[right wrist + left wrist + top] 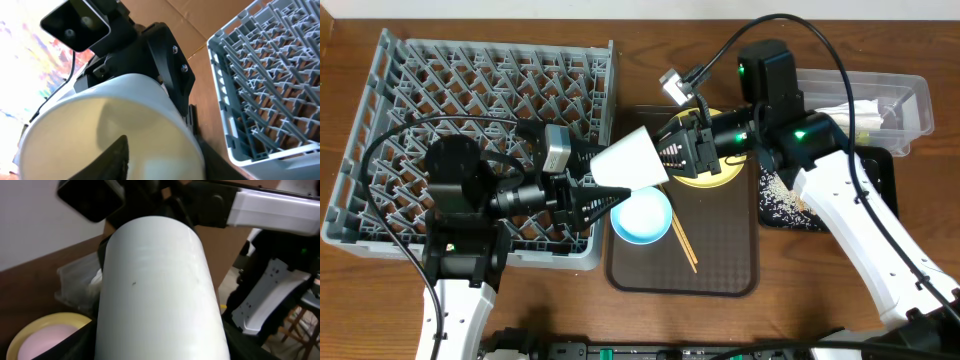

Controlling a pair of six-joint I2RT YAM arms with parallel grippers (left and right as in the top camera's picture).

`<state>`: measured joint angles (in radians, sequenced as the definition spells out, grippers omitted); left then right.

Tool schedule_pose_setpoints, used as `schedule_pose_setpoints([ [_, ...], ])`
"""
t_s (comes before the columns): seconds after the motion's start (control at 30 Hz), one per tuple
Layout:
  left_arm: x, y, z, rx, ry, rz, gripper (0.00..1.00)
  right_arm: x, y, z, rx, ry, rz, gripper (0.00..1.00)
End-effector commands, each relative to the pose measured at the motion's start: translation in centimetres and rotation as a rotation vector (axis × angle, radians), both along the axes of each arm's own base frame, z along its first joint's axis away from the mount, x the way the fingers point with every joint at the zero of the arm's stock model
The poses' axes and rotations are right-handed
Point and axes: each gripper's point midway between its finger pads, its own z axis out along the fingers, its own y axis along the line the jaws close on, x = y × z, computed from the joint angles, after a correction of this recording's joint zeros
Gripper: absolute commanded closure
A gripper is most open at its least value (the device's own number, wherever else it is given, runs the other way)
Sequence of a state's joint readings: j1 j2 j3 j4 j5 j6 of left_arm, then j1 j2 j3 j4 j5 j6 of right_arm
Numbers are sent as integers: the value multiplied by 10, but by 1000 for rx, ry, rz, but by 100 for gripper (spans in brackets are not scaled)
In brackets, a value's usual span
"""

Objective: Sort waste into correct bins and load items into the dishwasher
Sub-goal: 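Hold the bowl with the left gripper and release it from the right, then lower the white bowl into the dish rack with the left gripper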

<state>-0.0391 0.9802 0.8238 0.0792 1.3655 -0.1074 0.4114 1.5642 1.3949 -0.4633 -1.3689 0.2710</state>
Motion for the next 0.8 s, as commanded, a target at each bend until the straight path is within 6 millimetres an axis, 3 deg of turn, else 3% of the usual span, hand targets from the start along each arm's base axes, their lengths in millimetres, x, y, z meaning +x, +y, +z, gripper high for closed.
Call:
schedule_pose_setpoints([
  [0.0,19,7,-5,21,38,116,36,18,-15,-1,-6,-5,-65,57],
  [0.13,38,20,-24,63,121,262,37,56,-40,-16,-87,-13,-247,47],
  [0.3,48,34,-29,74,146,337,41,102,-87,-71,-385,-8,-561,41],
  [0.37,58,47,-43,105,201,433,41,106,-102,-91,-503,-26,-618,42],
  [0.53,74,87,-87,229,371,701,45,101,-120,-114,-650,-1,-659,43],
  [0.7,67,121,-110,352,508,884,47,91,-140,-134,-793,51,-695,45],
  [0.77,60,144,-114,435,561,998,47,86,-150,-141,-861,62,-711,45],
])
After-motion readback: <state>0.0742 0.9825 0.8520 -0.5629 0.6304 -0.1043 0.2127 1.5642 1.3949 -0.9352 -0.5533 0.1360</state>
